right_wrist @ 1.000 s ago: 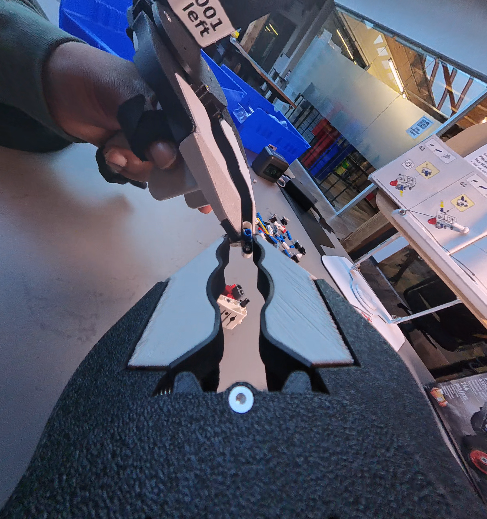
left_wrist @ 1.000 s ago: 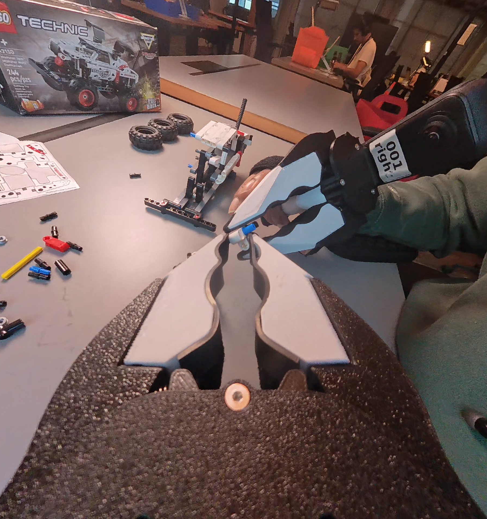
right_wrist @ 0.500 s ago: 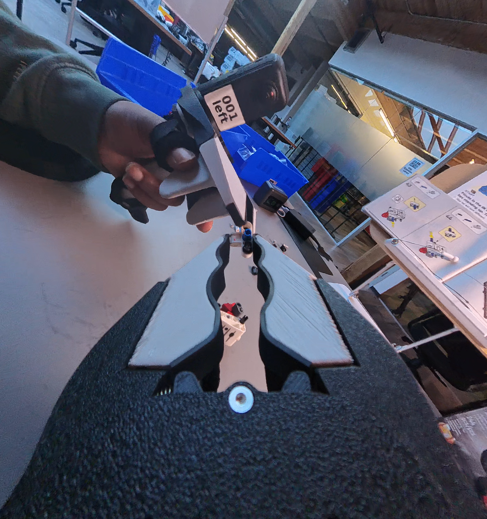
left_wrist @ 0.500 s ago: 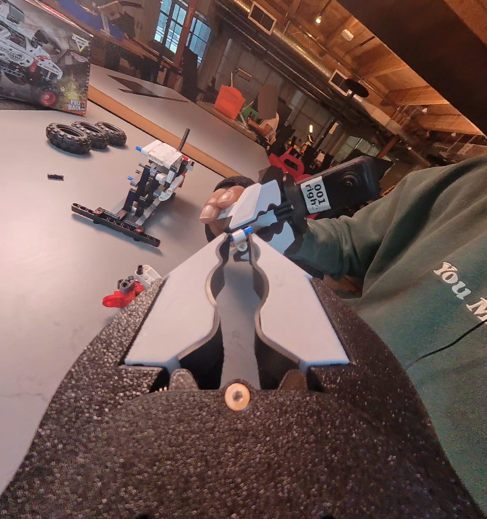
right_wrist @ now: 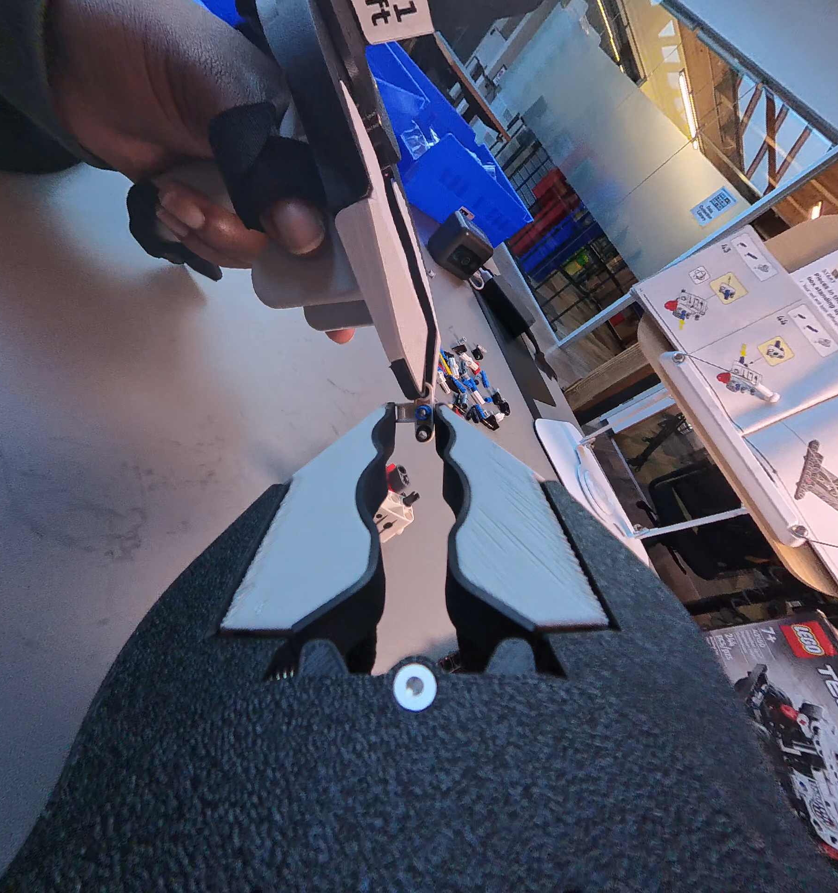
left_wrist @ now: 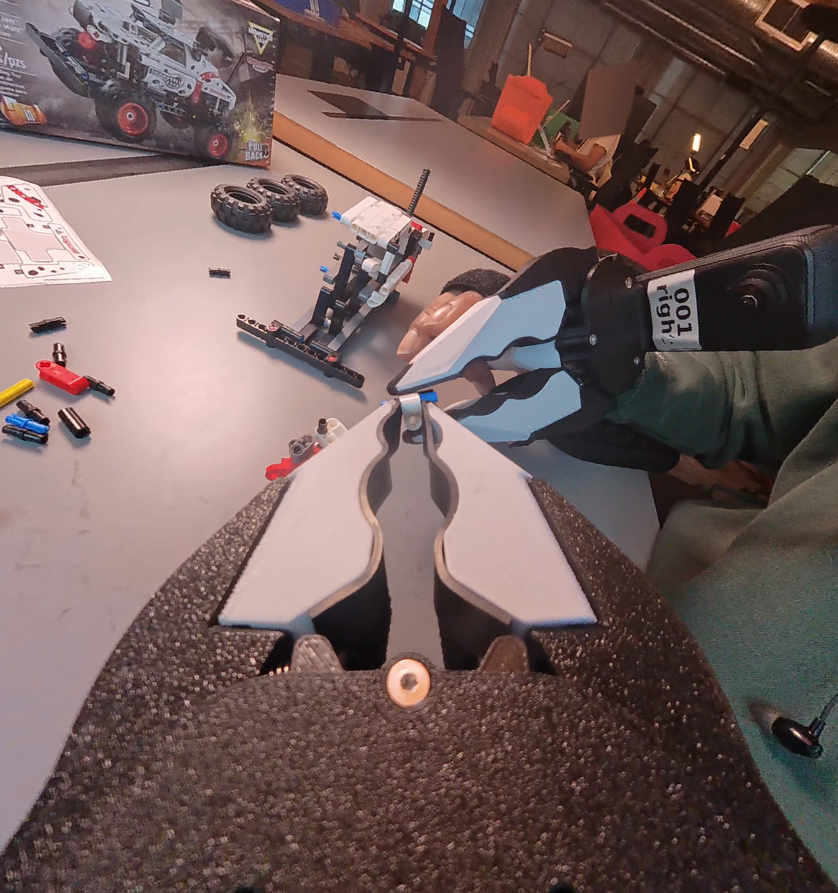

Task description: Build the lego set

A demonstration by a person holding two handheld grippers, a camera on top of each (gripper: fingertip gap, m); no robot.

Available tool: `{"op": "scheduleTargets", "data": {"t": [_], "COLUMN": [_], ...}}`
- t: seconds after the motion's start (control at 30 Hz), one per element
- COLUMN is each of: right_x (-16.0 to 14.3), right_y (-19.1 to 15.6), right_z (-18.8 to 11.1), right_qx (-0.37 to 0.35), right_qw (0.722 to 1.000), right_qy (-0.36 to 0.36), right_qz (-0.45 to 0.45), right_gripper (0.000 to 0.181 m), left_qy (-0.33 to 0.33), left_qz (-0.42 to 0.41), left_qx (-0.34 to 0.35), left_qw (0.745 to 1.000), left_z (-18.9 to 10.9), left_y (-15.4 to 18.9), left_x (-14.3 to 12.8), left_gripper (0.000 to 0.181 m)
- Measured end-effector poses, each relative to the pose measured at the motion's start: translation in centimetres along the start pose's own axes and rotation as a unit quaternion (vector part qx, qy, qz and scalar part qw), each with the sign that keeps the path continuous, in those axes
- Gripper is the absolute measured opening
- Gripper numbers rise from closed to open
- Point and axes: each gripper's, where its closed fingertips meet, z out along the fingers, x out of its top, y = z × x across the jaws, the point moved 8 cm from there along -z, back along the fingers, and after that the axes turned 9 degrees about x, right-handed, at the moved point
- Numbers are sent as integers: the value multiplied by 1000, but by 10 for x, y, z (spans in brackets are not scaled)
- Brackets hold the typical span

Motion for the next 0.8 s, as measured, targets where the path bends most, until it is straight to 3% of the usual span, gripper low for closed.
{"op": "scheduleTargets", "data": {"t": [0.2,0.33,0.5,0.67,0.73,0.8], "right_x": [-11,-37,-49,-54,-54,-53], "right_y": [16,27,17,12,12,12], "right_z": [-10,-28,-24,-20,-20,-20], "right_qx": [4,65,99,109,108,107], "right_qw": [1000,995,990,987,987,988], "right_qy": [-11,-32,-79,-102,-101,-100], "right_qz": [16,65,60,55,57,58], "right_gripper": [15,15,15,15,15,15], "left_qy": [-6,-81,-145,-176,-188,-199], "left_qz": [-8,37,142,147,154,145], "left_qx": [4,40,88,84,84,70], "left_qw": [1000,995,975,970,967,967], "left_z": [1,9,24,42,48,50], "left_y": [-5,-12,-15,-20,-22,-25], "left_x": [-1,-14,-24,-22,-24,-25], "left_gripper": [15,29,42,63,60,42]}}
